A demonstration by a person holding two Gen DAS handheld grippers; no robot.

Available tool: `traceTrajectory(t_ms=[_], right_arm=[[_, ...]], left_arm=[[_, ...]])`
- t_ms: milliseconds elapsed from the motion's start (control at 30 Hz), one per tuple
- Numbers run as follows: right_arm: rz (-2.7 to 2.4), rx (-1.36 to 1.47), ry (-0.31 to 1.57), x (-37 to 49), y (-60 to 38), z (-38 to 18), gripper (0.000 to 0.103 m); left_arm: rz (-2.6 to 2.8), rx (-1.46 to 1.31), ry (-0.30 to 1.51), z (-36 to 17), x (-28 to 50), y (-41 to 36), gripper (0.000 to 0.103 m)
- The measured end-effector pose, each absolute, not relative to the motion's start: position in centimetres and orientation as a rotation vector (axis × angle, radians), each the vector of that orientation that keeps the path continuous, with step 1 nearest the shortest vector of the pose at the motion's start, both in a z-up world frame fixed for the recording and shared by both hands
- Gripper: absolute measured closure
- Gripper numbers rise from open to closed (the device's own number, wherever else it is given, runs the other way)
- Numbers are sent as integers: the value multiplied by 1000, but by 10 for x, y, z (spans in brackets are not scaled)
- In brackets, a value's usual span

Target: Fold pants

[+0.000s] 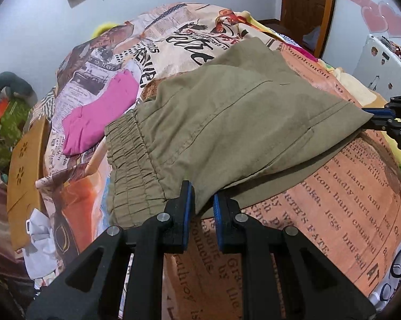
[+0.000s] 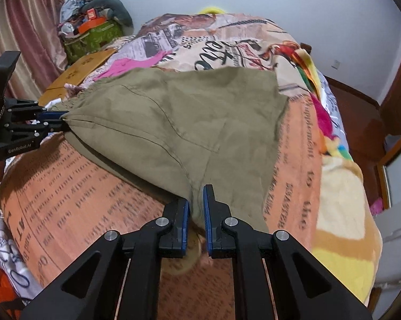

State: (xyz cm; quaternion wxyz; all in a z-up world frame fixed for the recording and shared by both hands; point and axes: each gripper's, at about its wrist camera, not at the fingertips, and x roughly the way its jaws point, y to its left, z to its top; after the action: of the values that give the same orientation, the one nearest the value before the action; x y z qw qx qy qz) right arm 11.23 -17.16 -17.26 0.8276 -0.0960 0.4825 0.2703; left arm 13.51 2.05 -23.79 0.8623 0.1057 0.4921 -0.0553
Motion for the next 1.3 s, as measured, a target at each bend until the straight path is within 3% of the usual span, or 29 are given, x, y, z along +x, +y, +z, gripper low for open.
traceTrajectory(t_ms=[200,267,300,333,500,633,900,1000,1033,1133,1200,1300], right_arm=[[550,-138,1038,103,-191,-163,80],[541,-105,1036,102,-196,-159,73],[539,-85,1036,101,-198,-156,71],[537,-65,1029,101,-201,-153,68],[531,-32,988,99,-202,-140,65],[484,-10,959,101,-208,-139,51],[401,132,1081,116,-229,-177,50],[414,161,1115,117,-230,-190,53],[417,165,1110,117,-230,-192,64],[413,191,1122,118,-229,-198,75],[396,176,1119,118,-228,-202,90],[395,126,1073,113,-226,-198,94]], left_arm=[[-128,147,1045,-225,125,33,76],[-101,133,1028,-217,120,40,59],[-78,134,1011,-212,117,44,46],[-62,130,994,-208,114,48,42],[-7,38,965,-192,108,78,40],[65,-51,978,-194,117,105,35],[91,-134,1056,-224,140,117,34],[101,-102,1065,-235,140,110,29],[112,-83,1057,-236,138,109,24],[138,-34,1034,-238,135,105,19],[144,-34,1034,-239,136,106,17],[155,-48,1034,-240,136,112,16]])
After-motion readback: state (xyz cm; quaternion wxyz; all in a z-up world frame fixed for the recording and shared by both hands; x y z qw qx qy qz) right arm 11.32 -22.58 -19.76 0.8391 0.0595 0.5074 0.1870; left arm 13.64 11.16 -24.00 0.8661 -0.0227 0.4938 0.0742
